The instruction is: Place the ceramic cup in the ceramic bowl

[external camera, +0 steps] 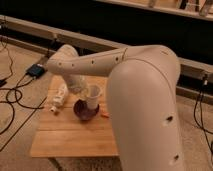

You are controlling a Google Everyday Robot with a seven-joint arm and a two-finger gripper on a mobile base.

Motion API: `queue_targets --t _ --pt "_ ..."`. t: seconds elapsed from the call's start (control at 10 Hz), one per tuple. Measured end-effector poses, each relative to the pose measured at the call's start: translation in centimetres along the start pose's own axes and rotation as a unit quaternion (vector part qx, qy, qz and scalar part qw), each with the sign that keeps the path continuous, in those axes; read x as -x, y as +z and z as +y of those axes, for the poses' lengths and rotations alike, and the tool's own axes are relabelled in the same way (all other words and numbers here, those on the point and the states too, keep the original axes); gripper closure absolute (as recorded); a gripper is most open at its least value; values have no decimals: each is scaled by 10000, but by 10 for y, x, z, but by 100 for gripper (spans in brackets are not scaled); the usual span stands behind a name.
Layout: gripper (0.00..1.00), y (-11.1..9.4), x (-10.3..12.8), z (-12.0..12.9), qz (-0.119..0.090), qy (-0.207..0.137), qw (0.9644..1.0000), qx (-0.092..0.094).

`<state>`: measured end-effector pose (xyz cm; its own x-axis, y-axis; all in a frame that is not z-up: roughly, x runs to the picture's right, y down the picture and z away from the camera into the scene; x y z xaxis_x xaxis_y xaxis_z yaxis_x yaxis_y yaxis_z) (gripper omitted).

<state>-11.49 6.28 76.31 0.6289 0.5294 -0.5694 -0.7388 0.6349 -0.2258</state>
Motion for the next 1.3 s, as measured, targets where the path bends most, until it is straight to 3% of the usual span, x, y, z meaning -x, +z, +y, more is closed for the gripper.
queue_targets --t 0.3,0.8,1.0,1.3 --pt "100 18 11 17 -127 -93 9998 -144" --pt "100 38 23 36 -304 -181 9993 -91" --pt "98 48 22 40 -276 -275 9991 -171" --pt "75 59 19 35 -218 -262 9989 -324"
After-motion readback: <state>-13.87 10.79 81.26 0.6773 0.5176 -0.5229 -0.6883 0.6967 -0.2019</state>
